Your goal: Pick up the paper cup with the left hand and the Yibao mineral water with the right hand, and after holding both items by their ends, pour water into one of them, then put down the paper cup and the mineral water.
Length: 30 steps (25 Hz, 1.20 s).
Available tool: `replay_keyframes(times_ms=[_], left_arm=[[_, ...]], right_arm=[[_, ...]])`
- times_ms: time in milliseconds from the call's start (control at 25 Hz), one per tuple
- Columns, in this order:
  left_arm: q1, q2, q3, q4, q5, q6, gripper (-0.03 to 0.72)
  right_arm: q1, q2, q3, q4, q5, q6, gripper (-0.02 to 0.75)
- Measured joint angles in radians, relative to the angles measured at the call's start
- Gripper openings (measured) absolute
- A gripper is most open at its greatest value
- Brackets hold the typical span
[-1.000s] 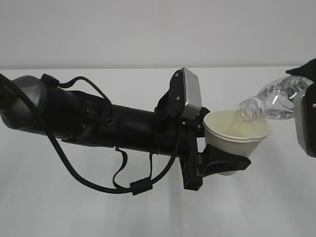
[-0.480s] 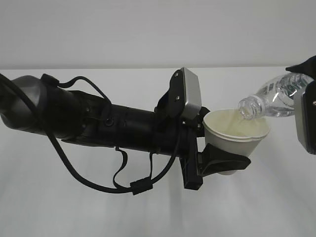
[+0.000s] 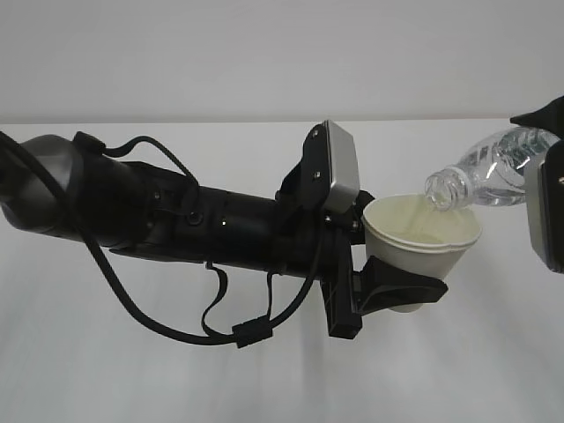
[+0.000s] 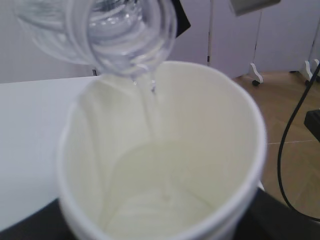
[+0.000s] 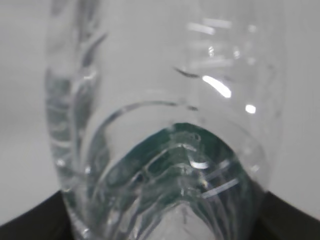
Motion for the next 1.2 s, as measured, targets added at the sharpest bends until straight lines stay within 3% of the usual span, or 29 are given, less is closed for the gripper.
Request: replay_keyframes(times_ms=[1200], left_arm=[[0.000,0.000,0.000,0.000,0.000,0.000,0.436]], right_arm=[[0.000,0.000,0.000,-0.011,0.000,0.007,0.465]])
